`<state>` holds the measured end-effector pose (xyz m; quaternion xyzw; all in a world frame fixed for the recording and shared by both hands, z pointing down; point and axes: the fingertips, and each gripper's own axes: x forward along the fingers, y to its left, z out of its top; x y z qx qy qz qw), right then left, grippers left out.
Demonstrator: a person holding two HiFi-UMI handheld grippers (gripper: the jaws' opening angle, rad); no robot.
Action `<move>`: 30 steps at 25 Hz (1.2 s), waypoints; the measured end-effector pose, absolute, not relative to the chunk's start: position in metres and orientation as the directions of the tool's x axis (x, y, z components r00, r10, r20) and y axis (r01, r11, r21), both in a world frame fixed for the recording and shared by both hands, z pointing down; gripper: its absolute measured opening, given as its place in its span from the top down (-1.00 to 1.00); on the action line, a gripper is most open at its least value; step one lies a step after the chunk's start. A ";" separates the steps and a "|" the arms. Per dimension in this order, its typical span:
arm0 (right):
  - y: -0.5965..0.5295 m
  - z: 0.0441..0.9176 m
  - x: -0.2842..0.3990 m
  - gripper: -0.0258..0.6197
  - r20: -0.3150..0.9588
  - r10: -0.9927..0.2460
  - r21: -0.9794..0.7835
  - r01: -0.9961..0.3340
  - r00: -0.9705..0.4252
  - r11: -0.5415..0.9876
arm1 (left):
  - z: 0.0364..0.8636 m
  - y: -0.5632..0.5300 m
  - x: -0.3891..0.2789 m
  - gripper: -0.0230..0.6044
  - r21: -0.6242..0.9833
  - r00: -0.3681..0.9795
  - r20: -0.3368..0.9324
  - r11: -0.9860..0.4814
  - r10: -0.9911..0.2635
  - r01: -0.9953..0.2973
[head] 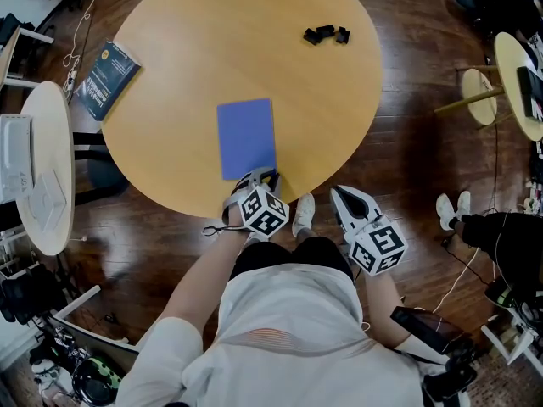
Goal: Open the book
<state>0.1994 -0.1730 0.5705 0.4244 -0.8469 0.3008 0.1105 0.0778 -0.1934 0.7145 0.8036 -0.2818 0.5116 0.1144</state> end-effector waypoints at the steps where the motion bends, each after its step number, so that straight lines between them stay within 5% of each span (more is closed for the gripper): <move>1: -0.173 0.571 0.200 0.93 0.442 -0.653 -0.416 -0.786 -0.615 0.458 | 0.715 -0.193 0.078 0.76 -0.105 0.316 0.888 -0.817 -0.334 -0.568; 15: -0.171 0.572 0.196 0.93 0.442 -0.645 -0.420 -0.779 -0.623 0.464 | 0.701 -0.195 0.081 0.90 -0.015 0.387 0.864 -0.784 -0.323 -0.621; 30: -0.181 0.558 0.147 0.93 0.413 -0.597 -0.412 -0.725 -0.688 0.552 | 0.575 -0.219 0.004 0.90 0.226 0.490 0.586 -0.450 -0.646 -0.864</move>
